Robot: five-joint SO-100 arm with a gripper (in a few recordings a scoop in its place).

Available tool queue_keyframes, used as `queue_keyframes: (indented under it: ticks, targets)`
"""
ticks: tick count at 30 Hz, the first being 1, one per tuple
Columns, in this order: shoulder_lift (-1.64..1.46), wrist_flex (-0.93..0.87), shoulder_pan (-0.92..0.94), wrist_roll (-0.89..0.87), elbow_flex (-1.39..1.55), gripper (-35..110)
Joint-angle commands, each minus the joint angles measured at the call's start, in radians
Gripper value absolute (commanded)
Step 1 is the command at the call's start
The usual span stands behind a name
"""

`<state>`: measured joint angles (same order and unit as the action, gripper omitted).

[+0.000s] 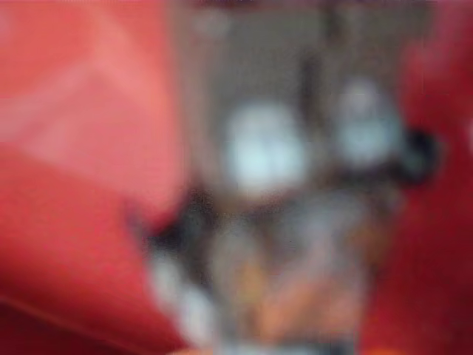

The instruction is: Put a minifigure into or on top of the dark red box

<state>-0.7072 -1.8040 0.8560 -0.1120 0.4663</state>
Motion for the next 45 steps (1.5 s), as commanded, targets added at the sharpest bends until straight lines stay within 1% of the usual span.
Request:
queue_keyframes:
  ticks: [1,7,10,13,16,20,22,26,28,31,34,40,45]
  targets:
    - [-0.141,-0.028,-0.003,-0.043,0.081,11]
    - [-0.367,-0.028,-0.069,-0.072,0.318,13]
    - [-0.589,-0.028,-0.156,-0.077,0.474,12]
    - [-0.844,-0.026,-0.281,-0.044,0.620,13]
    - [-1.058,-0.026,-0.477,0.002,0.764,12]
    - [-1.330,0.012,-0.808,0.002,1.011,10]
    - [-1.493,0.092,-0.999,-0.006,1.193,9]
    - [-1.842,0.319,-1.359,-0.021,1.606,10]
    - [-1.963,0.394,-1.479,-0.040,1.776,9]
    - [-1.976,0.474,-1.598,-0.035,1.924,8]
    - [-1.916,0.566,-1.740,0.046,2.010,7]
    - [-1.927,0.624,-1.928,0.063,2.154,4]
    - [-2.079,0.683,-1.982,0.063,2.342,1]
